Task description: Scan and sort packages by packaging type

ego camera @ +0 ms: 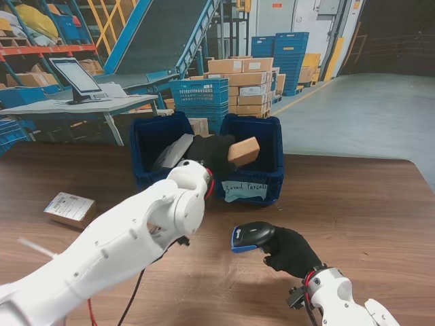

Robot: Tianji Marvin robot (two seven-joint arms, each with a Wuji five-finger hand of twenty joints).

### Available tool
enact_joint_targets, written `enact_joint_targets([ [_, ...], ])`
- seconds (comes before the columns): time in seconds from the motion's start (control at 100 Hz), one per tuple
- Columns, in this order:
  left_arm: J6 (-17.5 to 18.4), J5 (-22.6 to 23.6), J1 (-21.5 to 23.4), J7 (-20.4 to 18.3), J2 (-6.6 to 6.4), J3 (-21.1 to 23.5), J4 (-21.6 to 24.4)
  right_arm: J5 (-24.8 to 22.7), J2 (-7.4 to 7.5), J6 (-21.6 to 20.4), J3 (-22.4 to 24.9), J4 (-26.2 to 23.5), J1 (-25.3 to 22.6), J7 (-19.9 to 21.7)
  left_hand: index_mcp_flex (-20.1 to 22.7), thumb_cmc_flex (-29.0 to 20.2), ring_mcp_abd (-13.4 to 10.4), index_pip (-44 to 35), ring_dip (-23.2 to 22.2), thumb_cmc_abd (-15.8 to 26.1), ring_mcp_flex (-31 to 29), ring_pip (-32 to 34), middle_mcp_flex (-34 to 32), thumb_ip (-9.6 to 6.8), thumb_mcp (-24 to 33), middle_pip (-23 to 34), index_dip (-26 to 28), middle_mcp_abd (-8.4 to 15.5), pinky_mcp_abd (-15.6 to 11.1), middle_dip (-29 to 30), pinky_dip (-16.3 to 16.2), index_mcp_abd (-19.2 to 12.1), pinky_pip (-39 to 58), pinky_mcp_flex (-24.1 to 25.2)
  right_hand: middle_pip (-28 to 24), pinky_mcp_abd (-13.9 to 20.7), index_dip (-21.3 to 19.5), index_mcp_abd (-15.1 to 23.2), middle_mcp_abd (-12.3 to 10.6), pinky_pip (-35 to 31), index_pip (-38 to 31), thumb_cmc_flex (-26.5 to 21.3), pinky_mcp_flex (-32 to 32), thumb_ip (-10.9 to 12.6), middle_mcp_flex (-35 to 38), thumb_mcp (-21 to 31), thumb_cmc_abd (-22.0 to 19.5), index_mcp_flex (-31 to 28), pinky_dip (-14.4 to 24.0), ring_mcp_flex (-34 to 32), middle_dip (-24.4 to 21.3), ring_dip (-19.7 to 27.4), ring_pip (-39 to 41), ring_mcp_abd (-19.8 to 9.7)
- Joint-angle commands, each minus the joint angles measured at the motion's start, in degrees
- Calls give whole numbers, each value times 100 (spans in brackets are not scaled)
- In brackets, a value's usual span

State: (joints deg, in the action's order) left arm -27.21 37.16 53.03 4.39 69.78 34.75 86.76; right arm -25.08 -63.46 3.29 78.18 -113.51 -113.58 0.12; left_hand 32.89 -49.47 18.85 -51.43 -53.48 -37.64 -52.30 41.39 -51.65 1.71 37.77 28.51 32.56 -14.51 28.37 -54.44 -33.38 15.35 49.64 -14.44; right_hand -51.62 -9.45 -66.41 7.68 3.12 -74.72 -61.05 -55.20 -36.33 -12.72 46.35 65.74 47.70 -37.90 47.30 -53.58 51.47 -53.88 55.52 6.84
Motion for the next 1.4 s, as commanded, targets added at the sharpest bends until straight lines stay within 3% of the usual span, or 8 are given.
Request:
enact_joint_targets([
  [0.0, 34, -59, -132, -45, 174, -32, -147, 21, -40, -20, 28, -60, -57, 96, 152, -746, -166, -841, -53, 554, 87, 211, -223, -57, 601, 800, 319, 450, 265, -281, -100, -666, 173, 98, 30, -16, -109, 221, 89, -201, -164, -518, -86, 61, 84, 529, -265, -380, 121, -94, 43, -114, 44, 97],
  [0.37, 20, -858, -776, 524, 794, -415, -1443, 99, -31, -9, 115, -57, -80, 190, 169, -741, -140, -860, -20, 535, 144, 122, -217, -26, 629, 784, 283, 475, 271, -246, -99, -694, 105, 176, 30, -11, -109, 221, 92, -203, -164, -519, -91, 63, 83, 530, -264, -380, 120, -98, 43, -117, 50, 99],
  [0.74, 223, -1430, -1290, 725, 1350, -750, -2548, 158, -35, 20, 144, -54, -119, 196, 213, -736, -103, -844, 85, 549, 227, -109, -238, 1, 621, 682, 198, 510, 227, -149, -72, -734, -67, 251, 31, -25, -109, 221, 91, -206, -164, -520, -86, 61, 83, 528, -264, -380, 127, -93, 45, -117, 48, 99],
  [1.15, 406, -1638, -1765, 895, 1966, -1120, -3831, 285, -21, -59, 210, 43, -190, 297, 105, -701, -60, -865, 216, 624, 416, -359, -131, 36, 628, 516, 243, 529, 190, -35, -73, -734, -185, 314, 31, -22, -109, 221, 89, -209, -164, -520, -87, 58, 85, 527, -261, -380, 125, -95, 46, -117, 49, 105],
  [1.25, 414, -1688, -1834, 892, 2055, -1158, -4050, 306, -17, -70, 219, 63, -194, 326, 54, -678, -33, -800, 352, 737, 517, -559, -70, 80, 438, 347, 218, 512, 165, 70, -81, -731, -253, 355, 29, -45, -109, 221, 97, -214, -164, -522, -93, 59, 86, 527, -262, -380, 134, -94, 49, -121, 50, 116],
  [1.3, 388, -1702, -1871, 866, 2081, -1177, -4124, 316, -15, -72, 220, 68, -193, 337, 21, -605, -27, -759, 418, 896, 553, -613, -45, 112, 46, 254, 215, 514, 156, 75, -106, -733, -275, 359, 31, -34, -109, 221, 96, -206, -164, -526, -84, 59, 83, 529, -259, -380, 131, -90, 48, -120, 48, 107],
  [1.34, 342, -1707, -1890, 860, 2109, -1183, -4199, 322, -15, -70, 218, 71, -189, 342, -5, -503, -4, -735, 451, 1010, 595, -628, 159, 96, -342, 565, 240, 475, 153, 310, -134, -710, -320, 377, 31, -42, -109, 221, 87, -210, -164, -525, -86, 60, 83, 530, -263, -380, 134, -91, 48, -121, 50, 110],
  [1.39, 308, -1715, -1903, 917, 2152, -1174, -4304, 332, -14, -70, 216, 75, -182, 346, -53, -294, 18, -686, 467, 984, 658, -659, 358, 102, -371, 793, 244, 444, 154, 494, -148, -663, -350, 407, 32, -28, -109, 221, 89, -205, -164, -527, -81, 59, 82, 528, -262, -380, 131, -98, 48, -119, 52, 102],
])
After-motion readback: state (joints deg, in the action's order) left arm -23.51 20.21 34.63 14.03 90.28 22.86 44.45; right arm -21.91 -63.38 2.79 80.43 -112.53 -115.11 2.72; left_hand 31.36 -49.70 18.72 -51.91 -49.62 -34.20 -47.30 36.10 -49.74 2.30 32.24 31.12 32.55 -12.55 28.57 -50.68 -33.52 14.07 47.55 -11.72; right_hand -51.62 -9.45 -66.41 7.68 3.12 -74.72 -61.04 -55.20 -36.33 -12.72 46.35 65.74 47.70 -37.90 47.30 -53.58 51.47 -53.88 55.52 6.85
